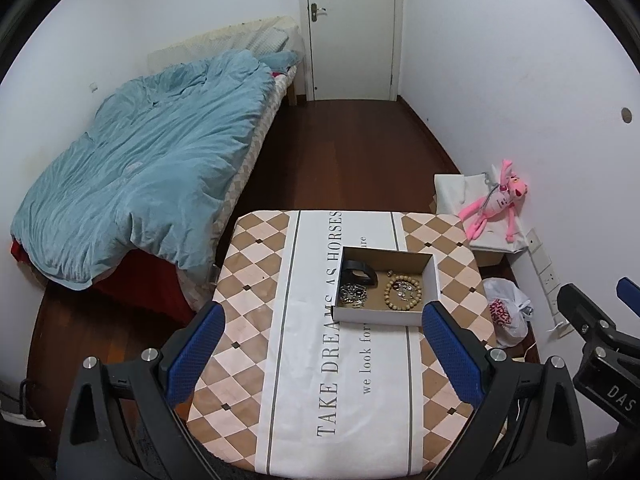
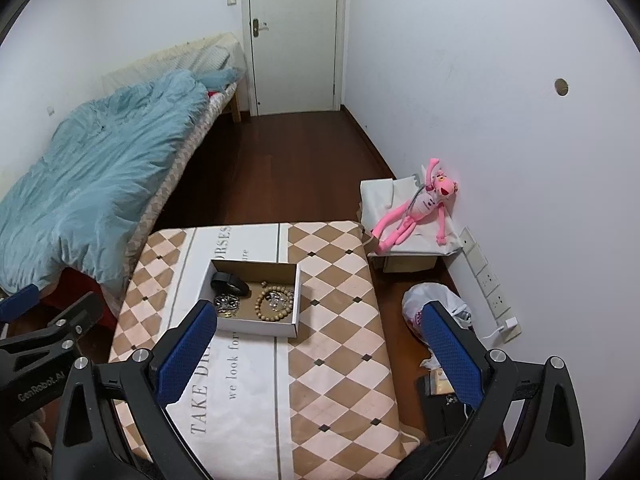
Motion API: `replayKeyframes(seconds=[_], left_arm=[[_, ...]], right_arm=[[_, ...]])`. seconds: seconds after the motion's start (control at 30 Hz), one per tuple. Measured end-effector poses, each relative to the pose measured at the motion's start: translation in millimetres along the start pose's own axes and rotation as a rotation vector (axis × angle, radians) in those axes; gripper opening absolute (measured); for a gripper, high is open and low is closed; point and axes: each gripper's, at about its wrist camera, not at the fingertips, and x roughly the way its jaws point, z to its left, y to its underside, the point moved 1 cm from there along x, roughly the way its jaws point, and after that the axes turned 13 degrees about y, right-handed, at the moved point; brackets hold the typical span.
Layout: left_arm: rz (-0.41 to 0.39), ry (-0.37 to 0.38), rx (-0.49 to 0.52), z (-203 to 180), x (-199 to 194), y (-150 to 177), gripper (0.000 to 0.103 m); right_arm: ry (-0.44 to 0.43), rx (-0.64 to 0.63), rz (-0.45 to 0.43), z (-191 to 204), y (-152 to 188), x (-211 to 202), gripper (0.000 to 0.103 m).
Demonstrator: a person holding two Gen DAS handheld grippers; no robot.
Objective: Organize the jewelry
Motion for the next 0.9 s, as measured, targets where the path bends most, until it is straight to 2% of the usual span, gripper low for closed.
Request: replayKeyframes(seconds=[0.4, 0.9], left_arm=[[0.092, -0.012, -0.005, 9, 41, -8, 0.101], [0.108, -0.007, -0.015, 15, 49, -6, 0.101]], right_arm=[[0.023, -0.056, 0.073, 23, -12, 48, 0.103], [0.013, -0.059, 0.111, 27, -5, 62, 0.103]])
